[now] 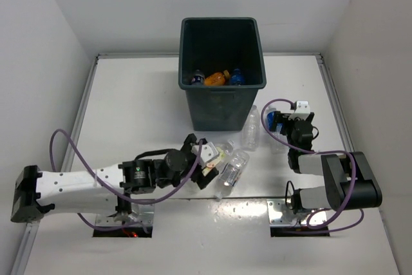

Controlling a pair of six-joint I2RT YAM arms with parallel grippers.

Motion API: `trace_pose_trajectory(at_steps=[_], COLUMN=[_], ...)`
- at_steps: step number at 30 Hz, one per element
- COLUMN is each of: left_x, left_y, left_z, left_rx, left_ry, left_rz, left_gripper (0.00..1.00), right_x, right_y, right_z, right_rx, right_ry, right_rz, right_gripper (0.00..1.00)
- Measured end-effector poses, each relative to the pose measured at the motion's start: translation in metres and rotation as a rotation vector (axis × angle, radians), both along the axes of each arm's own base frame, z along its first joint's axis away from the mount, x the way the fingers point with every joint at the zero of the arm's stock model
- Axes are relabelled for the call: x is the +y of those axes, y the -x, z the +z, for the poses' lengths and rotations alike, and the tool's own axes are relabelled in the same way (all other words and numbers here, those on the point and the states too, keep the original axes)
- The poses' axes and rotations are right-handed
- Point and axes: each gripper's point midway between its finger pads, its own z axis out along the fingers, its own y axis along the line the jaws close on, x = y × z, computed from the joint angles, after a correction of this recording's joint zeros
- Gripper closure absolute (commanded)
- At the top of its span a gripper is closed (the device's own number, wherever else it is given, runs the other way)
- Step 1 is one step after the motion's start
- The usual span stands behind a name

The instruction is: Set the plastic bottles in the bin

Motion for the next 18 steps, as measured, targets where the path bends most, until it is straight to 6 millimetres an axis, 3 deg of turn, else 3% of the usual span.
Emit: trace_pose_trajectory(at_steps=[4,7,15,18], left_x=[0.024,0.034,0.031,0.026], left_y=[-0.008,-0.016,-0.039,-0.044], left_z=[-0.051,-0.078,-0.11,-0.11], left_rx=[0.054,0.084,0.131,0.145], left_ry=[-0.042,-0.076,-0.119,-0.101], left_rz=[0.119,0.182,0.257,0.261], left_gripper=[0.01,0.01,0.01,0.01], right_x=[0.0,0.0,0.0,0.0], right_y=[0.0,0.0,0.0,0.0], right_z=[0.0,0.0,0.0,0.0], right_rx=[0.0,0.0,0.0,0.0], right_ry=[0.0,0.0,0.0,0.0], right_rz=[0.0,0.0,0.0,0.0], right_gripper=[0.0,0.0,0.0,0.0])
